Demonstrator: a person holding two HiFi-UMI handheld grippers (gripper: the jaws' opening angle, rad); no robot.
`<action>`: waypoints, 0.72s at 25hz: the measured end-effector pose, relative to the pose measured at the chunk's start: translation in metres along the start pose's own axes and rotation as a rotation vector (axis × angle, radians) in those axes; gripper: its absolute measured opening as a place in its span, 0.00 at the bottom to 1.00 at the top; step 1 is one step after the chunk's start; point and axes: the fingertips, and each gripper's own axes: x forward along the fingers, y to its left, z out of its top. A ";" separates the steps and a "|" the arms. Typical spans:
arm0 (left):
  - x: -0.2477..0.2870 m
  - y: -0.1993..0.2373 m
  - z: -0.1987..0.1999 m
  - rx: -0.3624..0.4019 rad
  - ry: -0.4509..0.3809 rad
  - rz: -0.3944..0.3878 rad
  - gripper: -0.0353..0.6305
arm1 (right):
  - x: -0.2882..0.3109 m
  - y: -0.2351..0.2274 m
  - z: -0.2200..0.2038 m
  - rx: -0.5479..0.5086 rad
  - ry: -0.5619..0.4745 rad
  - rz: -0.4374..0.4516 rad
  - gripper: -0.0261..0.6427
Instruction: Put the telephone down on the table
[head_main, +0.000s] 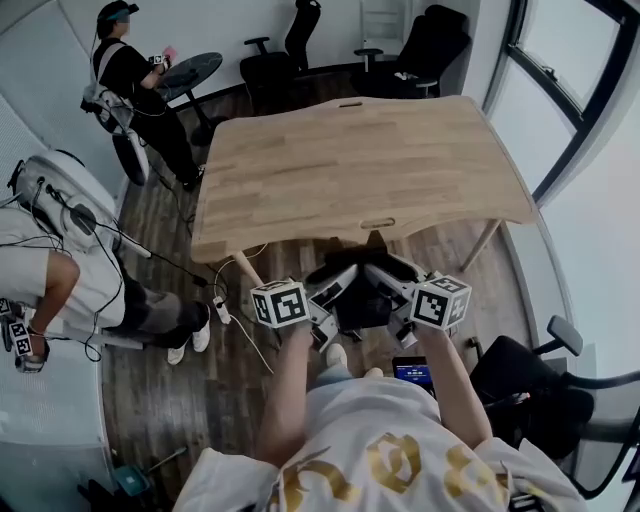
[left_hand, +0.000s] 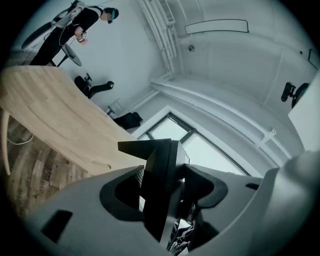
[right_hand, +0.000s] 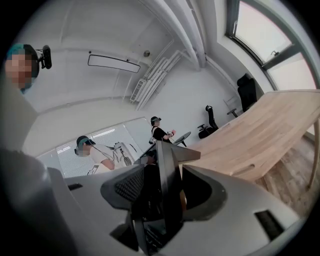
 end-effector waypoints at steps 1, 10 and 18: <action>0.000 -0.002 0.000 0.000 -0.002 -0.001 0.41 | -0.002 0.001 0.001 -0.001 -0.001 0.002 0.36; 0.006 -0.001 -0.004 -0.002 -0.007 0.017 0.41 | -0.005 -0.005 0.003 -0.005 0.008 0.020 0.36; 0.041 0.022 0.013 -0.008 -0.009 0.007 0.41 | 0.013 -0.041 0.024 -0.007 0.014 0.018 0.36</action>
